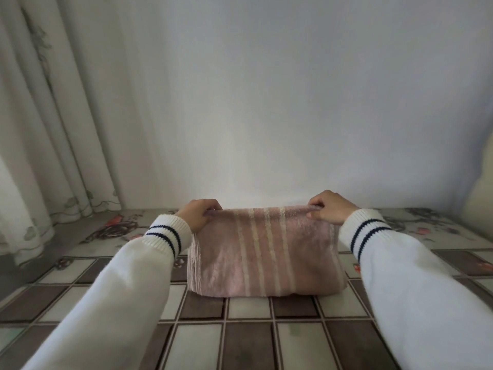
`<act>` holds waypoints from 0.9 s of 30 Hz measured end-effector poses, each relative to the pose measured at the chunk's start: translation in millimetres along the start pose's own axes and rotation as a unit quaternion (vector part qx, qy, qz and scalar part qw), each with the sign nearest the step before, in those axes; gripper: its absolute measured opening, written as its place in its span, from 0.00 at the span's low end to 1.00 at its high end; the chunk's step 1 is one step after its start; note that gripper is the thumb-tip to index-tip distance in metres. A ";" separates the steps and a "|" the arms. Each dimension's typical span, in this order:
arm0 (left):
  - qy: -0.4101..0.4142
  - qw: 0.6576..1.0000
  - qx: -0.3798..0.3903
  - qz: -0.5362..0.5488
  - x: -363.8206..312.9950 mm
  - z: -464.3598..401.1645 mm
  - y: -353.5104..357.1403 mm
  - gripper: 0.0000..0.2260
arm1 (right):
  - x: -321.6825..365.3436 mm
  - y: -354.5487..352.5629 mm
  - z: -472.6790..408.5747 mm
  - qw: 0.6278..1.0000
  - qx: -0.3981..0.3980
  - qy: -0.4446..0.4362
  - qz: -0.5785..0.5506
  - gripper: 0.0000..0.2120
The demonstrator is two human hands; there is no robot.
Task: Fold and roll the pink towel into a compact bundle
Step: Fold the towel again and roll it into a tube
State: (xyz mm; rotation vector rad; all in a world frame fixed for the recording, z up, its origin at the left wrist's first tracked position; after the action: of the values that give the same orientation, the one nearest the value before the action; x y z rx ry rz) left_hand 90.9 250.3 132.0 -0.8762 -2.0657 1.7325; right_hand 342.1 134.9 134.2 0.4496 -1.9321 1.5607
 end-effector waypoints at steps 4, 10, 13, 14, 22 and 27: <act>-0.017 1.000 0.004 -0.011 5.6 -16.4 17.9 0.17 | -19.0 6.3 -18.4 0.999 -0.041 0.026 0.011 0.20; -0.048 0.999 0.007 -0.022 13.9 -42.8 42.1 0.17 | -52.3 16.1 -33.9 0.993 -0.081 0.083 0.015 0.15; -0.069 0.998 0.005 -0.011 18.0 -53.4 54.1 0.13 | -66.3 21.1 -41.5 0.990 -0.095 0.100 -0.007 0.17; -0.072 0.997 0.006 -0.005 19.0 -57.0 59.5 0.12 | -69.6 24.0 -43.9 0.990 -0.094 0.103 -0.006 0.15; -0.127 0.990 0.056 0.013 46.5 -63.6 102.7 0.10 | -95.7 53.5 -54.0 0.990 -0.077 0.119 -0.025 0.18; -0.183 0.978 0.090 0.042 59.6 -62.0 120.2 0.16 | -104.1 67.6 -61.8 0.989 -0.048 0.135 -0.025 0.19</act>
State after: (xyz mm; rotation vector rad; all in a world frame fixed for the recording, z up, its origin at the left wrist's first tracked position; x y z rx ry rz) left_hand 112.4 345.7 21.2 -0.6337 -2.0634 2.2278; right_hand 395.1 199.7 23.6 0.2297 -1.7641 1.4101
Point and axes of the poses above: each hand's wrist, its own z-axis away from the middle knuckle, its own y-axis out of the palm, x = y × z, the point moved 8 cm from there along -z, towards the middle knuckle, and after that the axes turned 12 degrees about -z, right-handed, at the moved point
